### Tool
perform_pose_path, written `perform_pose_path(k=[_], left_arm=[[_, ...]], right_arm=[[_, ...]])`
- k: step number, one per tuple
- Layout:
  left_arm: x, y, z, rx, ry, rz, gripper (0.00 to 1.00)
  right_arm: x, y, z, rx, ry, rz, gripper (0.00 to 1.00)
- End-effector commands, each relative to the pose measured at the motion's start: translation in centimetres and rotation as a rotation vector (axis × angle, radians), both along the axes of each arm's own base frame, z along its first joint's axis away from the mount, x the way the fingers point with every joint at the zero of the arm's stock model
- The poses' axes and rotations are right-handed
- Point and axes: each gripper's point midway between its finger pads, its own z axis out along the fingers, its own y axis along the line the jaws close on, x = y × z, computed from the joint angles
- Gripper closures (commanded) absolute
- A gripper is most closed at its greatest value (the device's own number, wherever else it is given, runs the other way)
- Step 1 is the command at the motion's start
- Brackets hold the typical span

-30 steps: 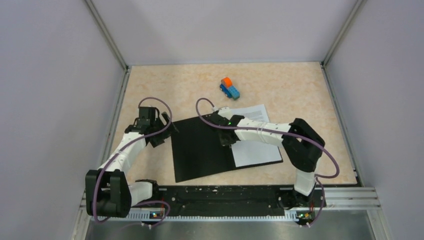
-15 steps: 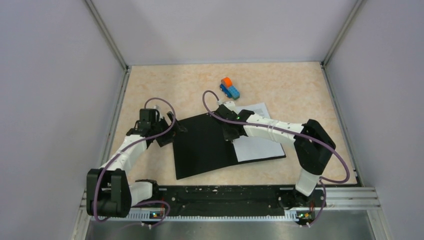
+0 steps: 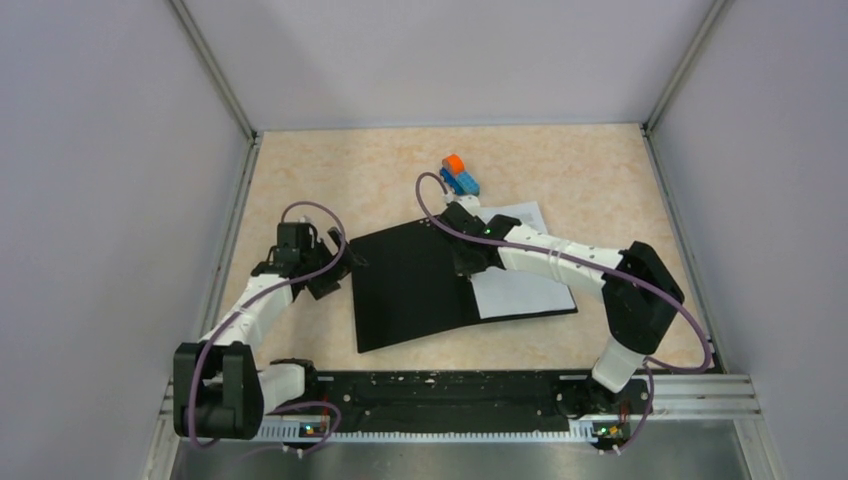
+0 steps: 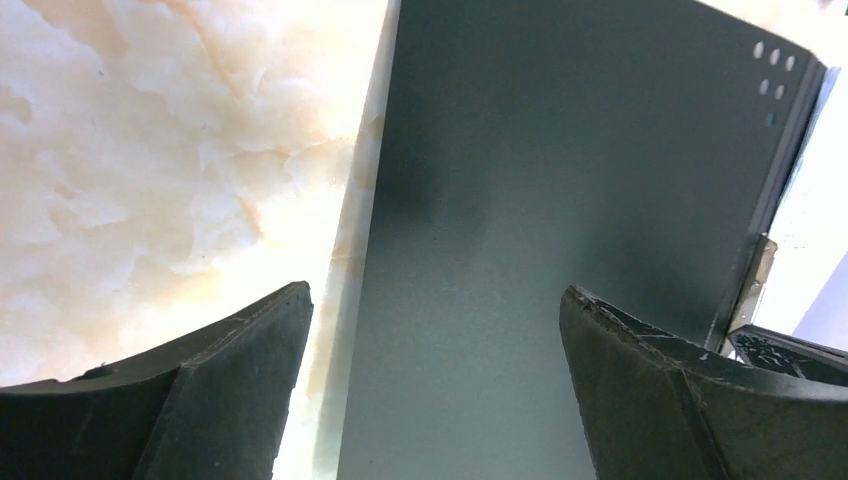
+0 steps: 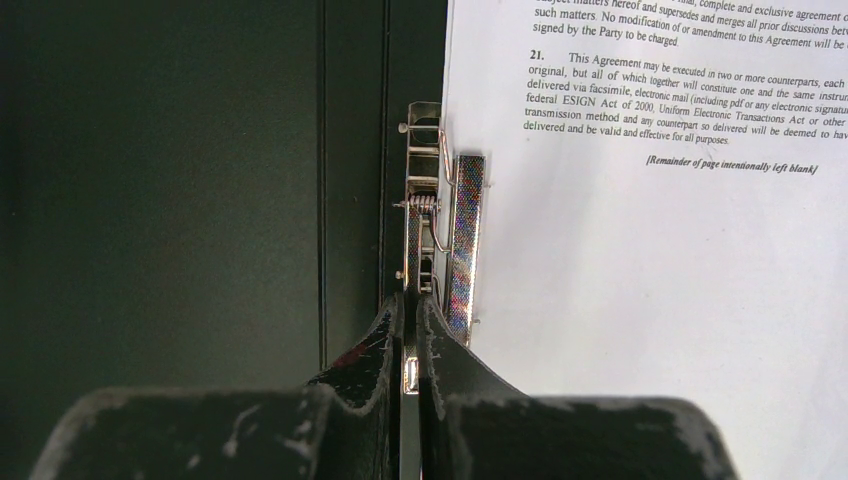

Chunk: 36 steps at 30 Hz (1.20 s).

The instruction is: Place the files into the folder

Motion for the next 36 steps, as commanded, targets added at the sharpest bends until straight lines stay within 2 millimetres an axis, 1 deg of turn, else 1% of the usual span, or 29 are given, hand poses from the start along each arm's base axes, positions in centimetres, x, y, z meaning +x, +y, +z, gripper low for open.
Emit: perform_pose_path(k=[1, 4, 12, 16, 18, 19, 21, 24, 26, 28, 32, 36], left_arm=[[-0.1, -1.0, -1.1, -0.076, 0.011, 0.004, 0.02], [-0.1, -1.6, -1.4, -0.119, 0.007, -0.001, 0.02], [0.7, -3.8, 0.3, -0.266, -0.057, -0.047, 0.02], [0.9, -4.6, 2.3, -0.33, -0.102, -0.064, 0.02], [1.0, -4.6, 3.5, -0.331, -0.125, -0.062, 0.02], [1.2, -4.5, 4.5, -0.327, -0.147, -0.063, 0.02], [1.3, -4.2, 5.9, -0.312, -0.175, -0.057, 0.02], [1.5, -4.0, 8.3, -0.288, -0.227, -0.067, 0.02], [1.6, -4.0, 9.6, -0.277, -0.257, -0.084, 0.02], [1.7, -4.0, 10.4, -0.266, -0.266, -0.102, 0.02], [2.1, -3.3, 11.6, -0.202, -0.272, -0.102, 0.02], [2.7, -2.9, 14.3, -0.158, -0.326, -0.126, 0.02]], right_arm=[[1.0, 0.3, 3.6, 0.075, -0.085, -0.005, 1.0], [0.9, 0.1, 3.9, 0.072, -0.089, -0.005, 1.0], [0.9, -0.2, 3.9, 0.073, -0.087, -0.01, 1.0], [1.0, -0.5, 3.8, 0.073, -0.088, -0.021, 1.0], [1.0, -0.6, 3.4, 0.078, -0.082, -0.023, 1.0], [0.9, -0.6, 3.2, 0.081, -0.078, -0.022, 1.0], [0.6, -0.1, 2.3, 0.1, -0.058, -0.013, 1.0], [-0.1, 0.9, 0.3, 0.14, -0.009, 0.0, 1.0], [-0.4, 2.2, -0.5, 0.18, 0.002, 0.009, 1.0], [-0.6, 3.5, -0.9, 0.211, 0.01, 0.019, 1.0], [-1.1, 7.4, -1.6, 0.306, 0.03, 0.052, 1.0], [-1.4, 11.3, -2.1, 0.383, 0.05, 0.084, 1.0]])
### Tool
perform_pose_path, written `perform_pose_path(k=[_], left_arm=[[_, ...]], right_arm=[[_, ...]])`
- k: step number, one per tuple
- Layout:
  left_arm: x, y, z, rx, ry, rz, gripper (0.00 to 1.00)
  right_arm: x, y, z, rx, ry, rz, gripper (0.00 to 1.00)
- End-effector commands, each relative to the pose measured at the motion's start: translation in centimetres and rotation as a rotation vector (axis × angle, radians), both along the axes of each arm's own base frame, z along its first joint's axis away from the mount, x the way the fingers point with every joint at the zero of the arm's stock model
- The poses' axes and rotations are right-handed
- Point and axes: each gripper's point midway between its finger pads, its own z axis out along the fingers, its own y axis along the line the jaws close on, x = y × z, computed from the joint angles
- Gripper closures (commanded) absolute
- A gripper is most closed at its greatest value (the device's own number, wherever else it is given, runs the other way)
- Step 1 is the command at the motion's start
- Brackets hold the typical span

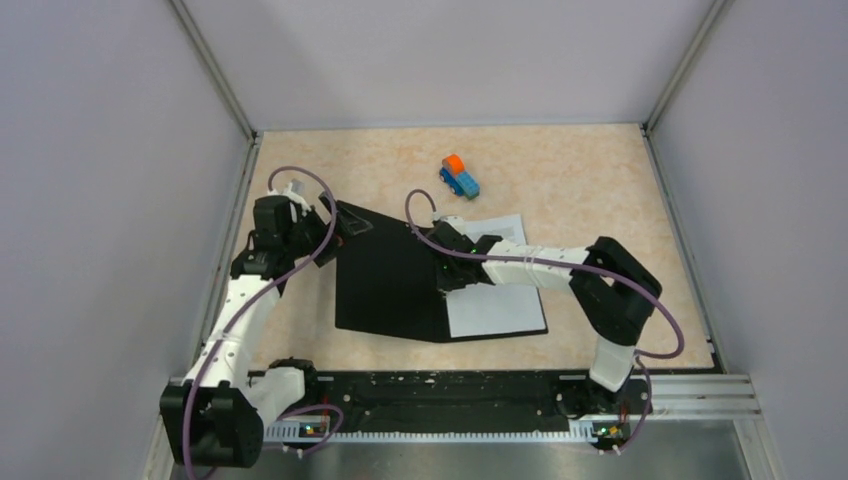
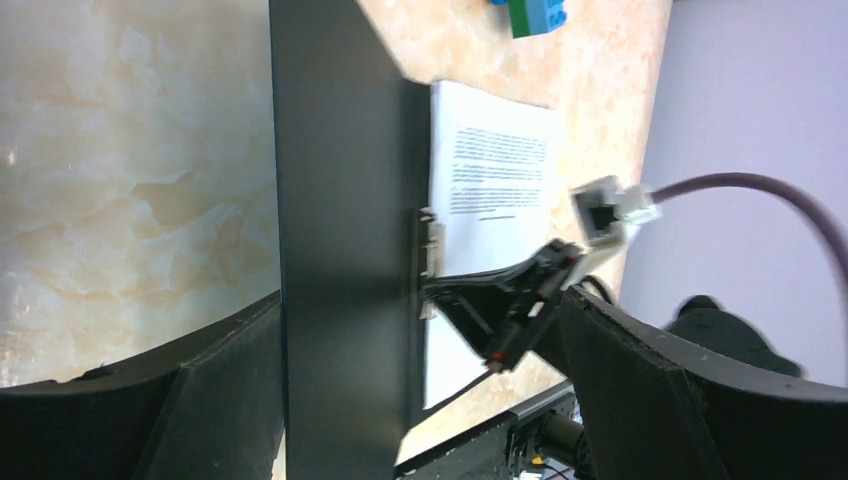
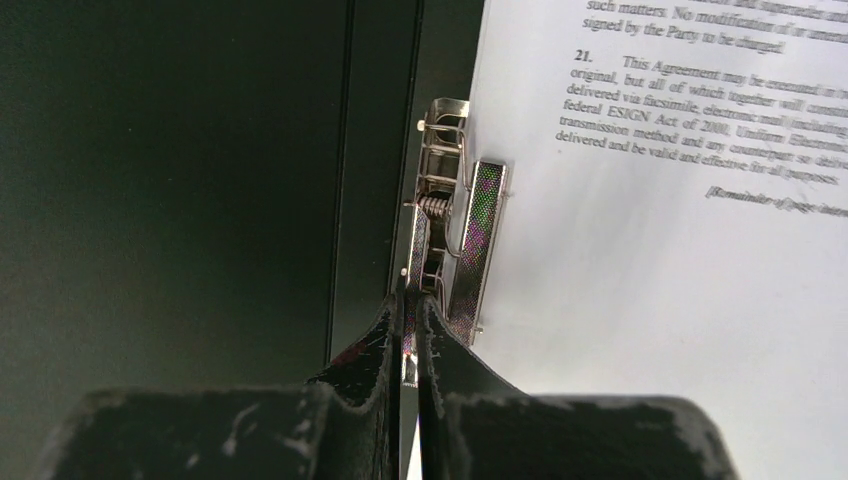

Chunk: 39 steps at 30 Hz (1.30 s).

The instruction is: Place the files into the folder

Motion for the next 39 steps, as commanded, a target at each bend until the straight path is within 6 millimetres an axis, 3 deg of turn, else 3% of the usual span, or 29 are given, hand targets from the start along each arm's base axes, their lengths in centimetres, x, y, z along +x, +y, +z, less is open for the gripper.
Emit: perform_pose_path(k=[1, 5, 7, 10, 14, 18, 21, 24, 28, 33, 39], left_arm=[[0.7, 0.6, 3.6, 0.069, -0.093, -0.024, 0.02], [1.1, 1.0, 5.5, 0.11, -0.137, -0.03, 0.02], [1.1, 0.8, 6.0, 0.113, -0.153, -0.042, 0.02], [1.1, 0.4, 6.7, 0.098, -0.168, -0.067, 0.02], [1.0, -0.5, 8.2, 0.063, -0.209, -0.107, 0.02], [0.9, -2.7, 10.4, 0.004, -0.277, -0.187, 0.02], [0.6, -5.1, 11.7, -0.011, -0.321, -0.242, 0.02], [0.3, -7.8, 12.5, -0.035, -0.351, -0.301, 0.02], [-0.5, -13.0, 13.5, -0.092, -0.43, -0.414, 0.02], [-0.3, -18.2, 11.9, -0.13, -0.421, -0.505, 0.02], [0.6, -22.4, 6.8, -0.107, -0.322, -0.563, 0.02]], right_arm=[[0.2, 7.8, 2.1, 0.226, -0.017, 0.054, 1.0], [-0.3, 11.2, 1.8, 0.345, 0.036, 0.072, 0.99], [-0.5, 12.1, 2.0, 0.388, 0.055, 0.079, 0.92], [-0.2, 12.5, 3.1, 0.409, 0.038, 0.079, 0.81], [0.4, 11.2, 5.4, 0.41, -0.013, 0.059, 0.66], [1.4, 8.0, 8.3, 0.398, -0.109, 0.008, 0.59], [2.3, 4.2, 11.1, 0.363, -0.213, -0.055, 0.52], [2.9, 0.1, 14.0, 0.321, -0.314, -0.123, 0.47], [3.1, -5.5, 17.6, 0.285, -0.423, -0.211, 0.44], [2.4, -10.9, 20.5, 0.226, -0.519, -0.292, 0.41], [1.4, -14.1, 21.9, 0.188, -0.573, -0.329, 0.36]])
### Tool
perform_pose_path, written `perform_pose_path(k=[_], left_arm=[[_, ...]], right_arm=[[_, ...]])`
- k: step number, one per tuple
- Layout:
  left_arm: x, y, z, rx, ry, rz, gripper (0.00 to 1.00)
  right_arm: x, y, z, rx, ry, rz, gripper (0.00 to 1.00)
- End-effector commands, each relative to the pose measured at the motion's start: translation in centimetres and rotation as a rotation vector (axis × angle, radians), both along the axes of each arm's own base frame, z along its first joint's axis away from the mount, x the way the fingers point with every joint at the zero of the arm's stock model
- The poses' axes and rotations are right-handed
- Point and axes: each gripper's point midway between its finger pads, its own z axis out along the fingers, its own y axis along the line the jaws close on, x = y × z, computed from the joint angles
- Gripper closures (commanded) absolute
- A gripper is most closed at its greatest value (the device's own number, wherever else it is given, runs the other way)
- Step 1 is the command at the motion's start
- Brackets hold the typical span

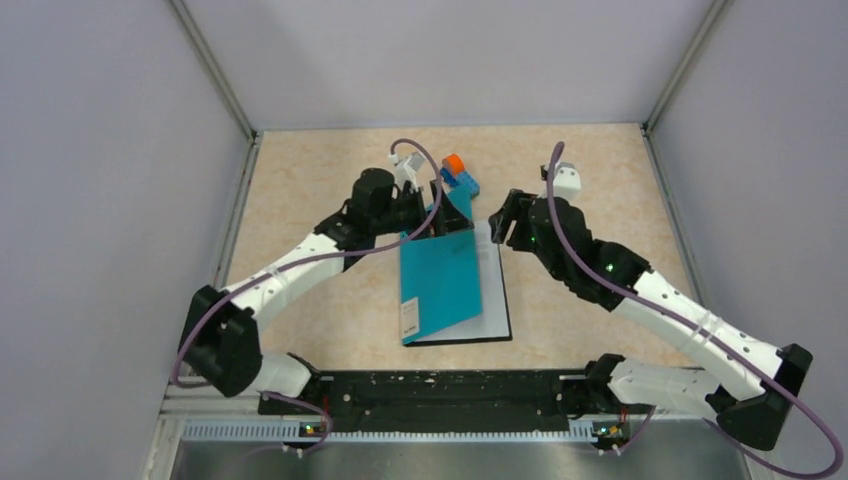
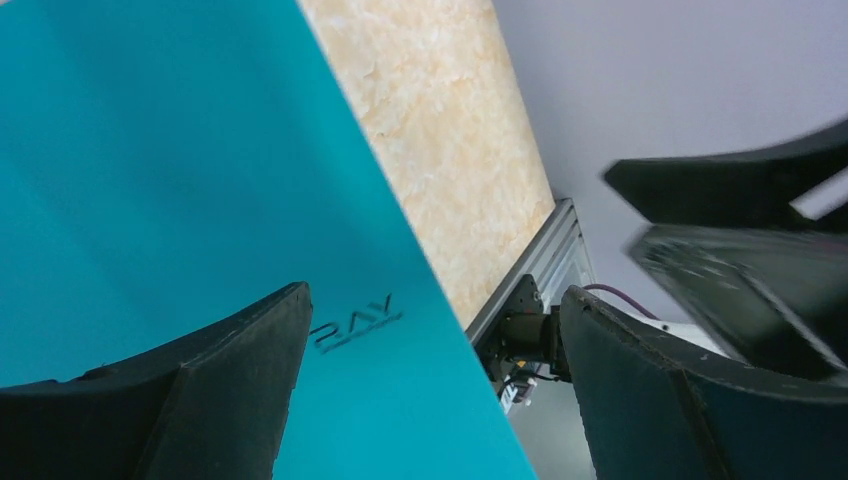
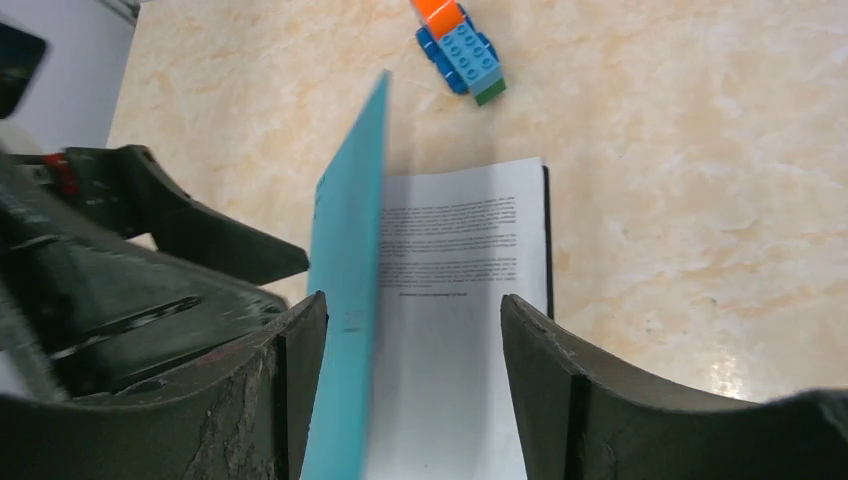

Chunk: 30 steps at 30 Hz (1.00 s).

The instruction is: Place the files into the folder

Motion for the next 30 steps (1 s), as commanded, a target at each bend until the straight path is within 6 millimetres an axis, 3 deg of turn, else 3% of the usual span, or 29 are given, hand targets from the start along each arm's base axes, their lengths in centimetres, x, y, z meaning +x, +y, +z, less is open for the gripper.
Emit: perform_pose_path(k=[1, 6, 11, 15, 20, 30], left_arm=[[1.5, -3.2, -0.4, -0.022, -0.042, -0.018, 0.02], [1.2, -4.4, -6.9, 0.083, 0.053, -0.036, 0.02], [1.2, -3.3, -8.9, 0.17, 0.055, -0.012, 0.02], [1.7, -1.6, -8.6, 0.269, 0.012, 0.022, 0.02], [2.8, 1.3, -7.1, 0.344, -0.004, 0.128, 0.02], [3.7, 8.4, -0.9, 0.455, -0.184, 0.35, 0.02]], right_arm=[[-0.3, -3.3, -0.7, -0.1, -0.011, -0.072, 0.35], [-0.2, -3.8, -2.5, -0.138, 0.02, -0.077, 0.27], [0.7, -3.5, -4.6, -0.17, 0.058, -0.072, 0.15], [1.6, -3.0, -5.8, -0.172, 0.074, -0.068, 0.02], [2.7, -1.7, -6.9, -0.161, 0.103, -0.054, 0.01], [5.5, -0.1, -7.1, -0.142, 0.073, -0.104, 0.01]])
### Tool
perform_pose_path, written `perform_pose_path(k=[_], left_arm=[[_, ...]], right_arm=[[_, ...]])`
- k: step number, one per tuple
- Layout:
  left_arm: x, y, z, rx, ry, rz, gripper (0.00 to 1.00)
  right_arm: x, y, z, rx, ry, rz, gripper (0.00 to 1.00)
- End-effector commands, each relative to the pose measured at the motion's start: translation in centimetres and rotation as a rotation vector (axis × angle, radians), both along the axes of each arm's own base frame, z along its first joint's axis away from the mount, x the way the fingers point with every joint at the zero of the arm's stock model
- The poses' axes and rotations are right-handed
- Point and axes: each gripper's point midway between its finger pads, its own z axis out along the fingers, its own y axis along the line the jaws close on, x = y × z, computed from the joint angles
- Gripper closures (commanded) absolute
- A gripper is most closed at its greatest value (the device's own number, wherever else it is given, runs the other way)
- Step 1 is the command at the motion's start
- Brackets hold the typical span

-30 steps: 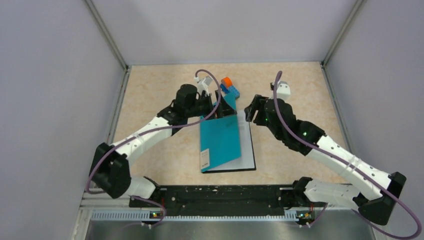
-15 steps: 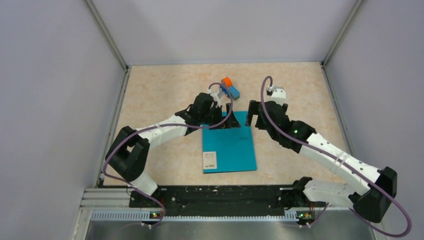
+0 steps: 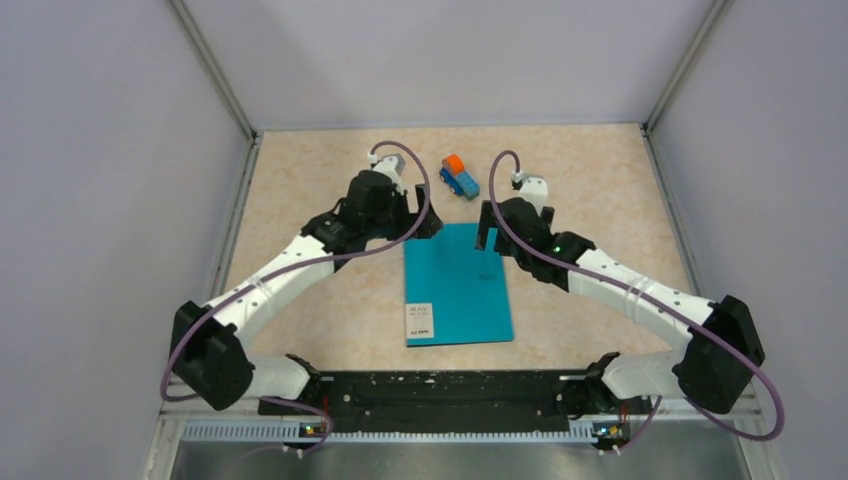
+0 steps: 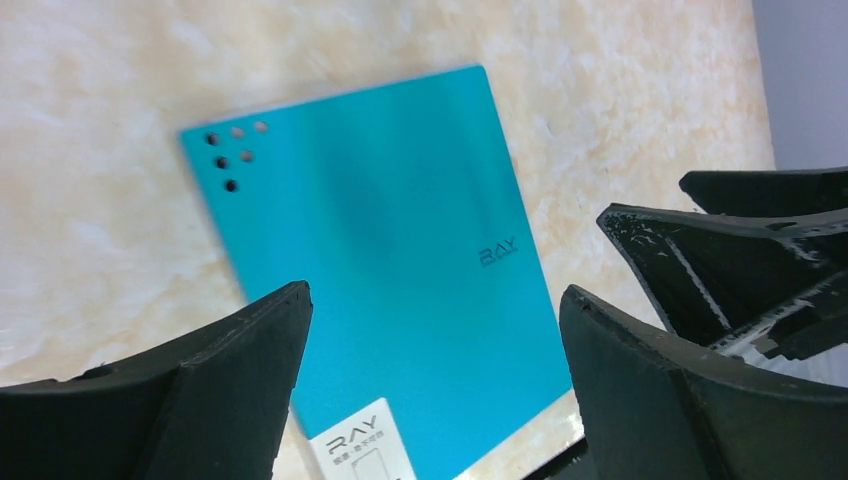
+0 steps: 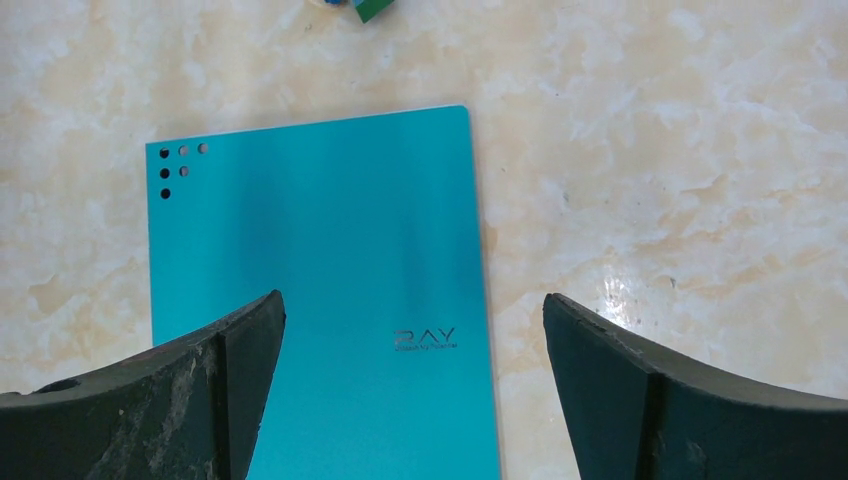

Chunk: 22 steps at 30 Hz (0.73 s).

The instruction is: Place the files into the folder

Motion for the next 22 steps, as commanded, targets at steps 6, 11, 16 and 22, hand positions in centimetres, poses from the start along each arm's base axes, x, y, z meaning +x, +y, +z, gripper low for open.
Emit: perform_pose_path(k=[6, 11, 16, 22], left_arm=[[0.9, 6.6, 5.6, 0.183, -0.173, 0.209, 0.02], [0.6, 7.5, 5.3, 0.216, -0.18, 0.22, 0.02], [0.6, 7.9, 5.7, 0.224, -0.202, 0.232, 0.02], [0.6, 7.9, 5.7, 0.222, -0.206, 0.222, 0.02]], right_arm=[[3.0, 2.7, 4.1, 0.071, -0.106, 0.039, 0.01], [3.3, 3.0, 4.6, 0.082, -0.122, 0.045, 0.01], [3.2, 3.3, 4.4, 0.078, -0.113, 0.062, 0.01], [3.2, 3.1, 4.1, 0.067, -0.108, 0.059, 0.01]])
